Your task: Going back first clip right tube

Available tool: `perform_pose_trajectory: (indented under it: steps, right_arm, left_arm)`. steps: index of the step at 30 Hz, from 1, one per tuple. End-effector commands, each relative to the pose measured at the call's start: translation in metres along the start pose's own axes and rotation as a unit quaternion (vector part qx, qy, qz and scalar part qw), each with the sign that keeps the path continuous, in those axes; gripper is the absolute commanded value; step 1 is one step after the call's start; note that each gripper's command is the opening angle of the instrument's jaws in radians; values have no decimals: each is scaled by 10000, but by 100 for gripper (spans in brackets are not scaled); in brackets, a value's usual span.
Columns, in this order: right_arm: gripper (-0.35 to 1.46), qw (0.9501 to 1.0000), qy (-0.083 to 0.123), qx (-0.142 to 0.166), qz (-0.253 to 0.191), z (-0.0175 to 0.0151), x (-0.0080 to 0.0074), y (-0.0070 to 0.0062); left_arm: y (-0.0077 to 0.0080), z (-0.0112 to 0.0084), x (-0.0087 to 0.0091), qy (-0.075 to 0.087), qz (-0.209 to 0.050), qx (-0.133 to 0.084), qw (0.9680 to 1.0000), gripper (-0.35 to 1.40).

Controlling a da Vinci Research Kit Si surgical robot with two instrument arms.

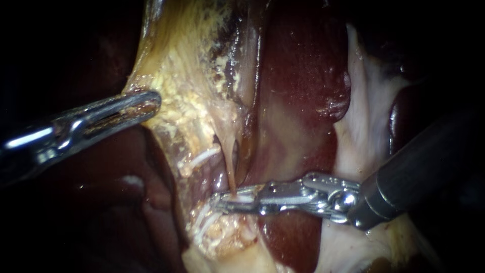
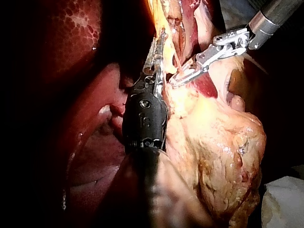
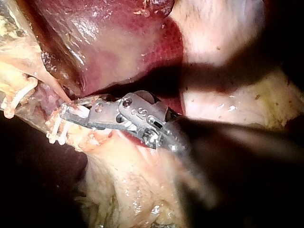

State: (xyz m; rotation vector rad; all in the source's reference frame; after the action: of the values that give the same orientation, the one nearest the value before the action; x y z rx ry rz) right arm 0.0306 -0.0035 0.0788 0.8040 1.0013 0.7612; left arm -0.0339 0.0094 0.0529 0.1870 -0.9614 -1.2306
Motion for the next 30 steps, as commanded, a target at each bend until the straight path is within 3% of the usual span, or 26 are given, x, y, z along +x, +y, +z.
perform_pose_trajectory:
  steps: [1,9,12,14,16,20,30]
  right_arm:
    - [-35,10000,0,0,0,0,0,0]
    - [-29,10000,0,1,2,-1,0,0]
    - [23,10000,38,25,7,-2,1,0]
    - [45,10000,51,32,38,-2,1,0]
    - [53,9999,80,45,-109,-2,2,2]
    - [58,9980,153,80,-608,-2,2,4]
    - [60,9903,249,74,-1363,-18,2,3]
  left_arm:
    - [0,0,0,-1,0,-4,10000,-35]
    - [0,-1,0,0,1,-3,10000,-35]
    - [0,-1,0,0,1,-3,10000,-35]
    - [0,-1,0,0,1,-2,10000,-35]
    - [1,-1,0,0,2,-1,10000,-35]
    - [1,-2,0,0,2,0,10000,-35]
    - [0,-2,0,0,1,-2,10000,-35]
